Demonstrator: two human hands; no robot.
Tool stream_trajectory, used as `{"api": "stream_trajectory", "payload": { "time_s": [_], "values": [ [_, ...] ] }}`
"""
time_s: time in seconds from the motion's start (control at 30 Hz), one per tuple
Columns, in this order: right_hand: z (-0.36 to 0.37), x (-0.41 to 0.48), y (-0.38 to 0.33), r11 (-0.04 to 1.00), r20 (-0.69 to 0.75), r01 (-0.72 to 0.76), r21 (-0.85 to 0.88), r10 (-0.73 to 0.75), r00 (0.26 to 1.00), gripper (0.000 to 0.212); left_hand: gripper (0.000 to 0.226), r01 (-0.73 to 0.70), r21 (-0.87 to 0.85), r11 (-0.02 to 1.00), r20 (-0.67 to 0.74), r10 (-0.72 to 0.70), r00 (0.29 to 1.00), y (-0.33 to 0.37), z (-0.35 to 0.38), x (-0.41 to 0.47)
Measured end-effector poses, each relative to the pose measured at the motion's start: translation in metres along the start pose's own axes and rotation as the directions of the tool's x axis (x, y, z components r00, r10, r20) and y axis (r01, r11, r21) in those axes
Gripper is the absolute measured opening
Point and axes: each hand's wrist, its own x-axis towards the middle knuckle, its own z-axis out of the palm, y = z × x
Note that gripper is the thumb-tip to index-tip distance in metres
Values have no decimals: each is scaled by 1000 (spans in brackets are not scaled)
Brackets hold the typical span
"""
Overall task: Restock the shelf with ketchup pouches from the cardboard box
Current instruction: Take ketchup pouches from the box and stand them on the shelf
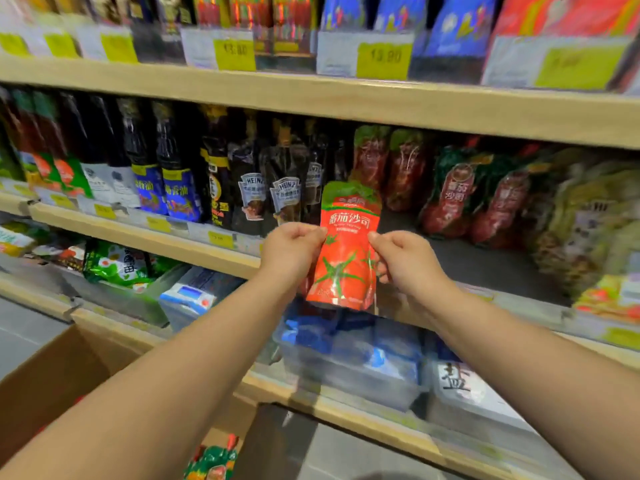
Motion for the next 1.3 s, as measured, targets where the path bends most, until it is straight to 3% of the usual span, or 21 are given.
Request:
{"api": "stream_trajectory", "payload": {
  "time_s": [0.13, 0.2, 0.37, 0.47, 0.63, 0.7, 0.77, 0.83, 0.9, 0.97, 1.1, 1.2, 1.3],
  "values": [
    [-30, 38, -12, 1000, -117, -12, 5, 12, 993, 22, 14, -120, 101, 988, 100, 110, 989, 24, 38, 18],
    [-39, 57, -14, 1000, -194, -25, 8, 26, 981, 16, 24, -108, 121, 987, 119, 93, 989, 32, 56, 32],
    [-55, 94, -7, 997, -271, 6, -74, -26, 962, 20, 32, -32, -53, 998, 122, 39, 992, 30, 95, 64],
    [-57, 102, 7, 997, -266, -5, -82, -18, 964, 17, 20, 21, -120, 993, 152, -2, 988, 21, 107, 73],
    [-58, 102, 25, 999, -271, -11, -41, -1, 962, 15, 23, -194, 99, 976, 144, 179, 973, 1, 112, 74],
    [-55, 99, 26, 1000, -258, -4, 4, 4, 966, 13, 42, -238, 111, 965, 196, 213, 957, -3, 107, 64],
    [-51, 93, 27, 999, -247, -6, 46, 17, 969, 11, 52, -190, 86, 978, 180, 173, 968, -4, 103, 54],
    [-48, 88, 28, 999, -270, -18, 51, 31, 962, 14, 55, -174, 254, 951, 133, 144, 981, 0, 98, 49],
    [-46, 85, 28, 999, -310, -35, 8, 36, 950, 13, 41, -178, 447, 877, 151, 122, 981, 3, 94, 46],
    [-42, 84, 28, 996, -290, -72, -58, 53, 956, 14, 19, -169, 533, 829, 197, 74, 978, 6, 92, 44],
    [-37, 88, 27, 975, -227, -140, -170, 100, 969, 34, 45, -152, 544, 825, 245, 17, 969, 1, 100, 49],
    [-40, 95, 25, 962, -196, -115, -246, 67, 978, 37, 40, -165, 524, 835, 269, 21, 963, 1, 111, 62],
    [-42, 104, 22, 975, -199, -113, -191, 74, 977, 38, 34, -199, 580, 790, 281, 35, 959, 0, 125, 79]
  ]
}}
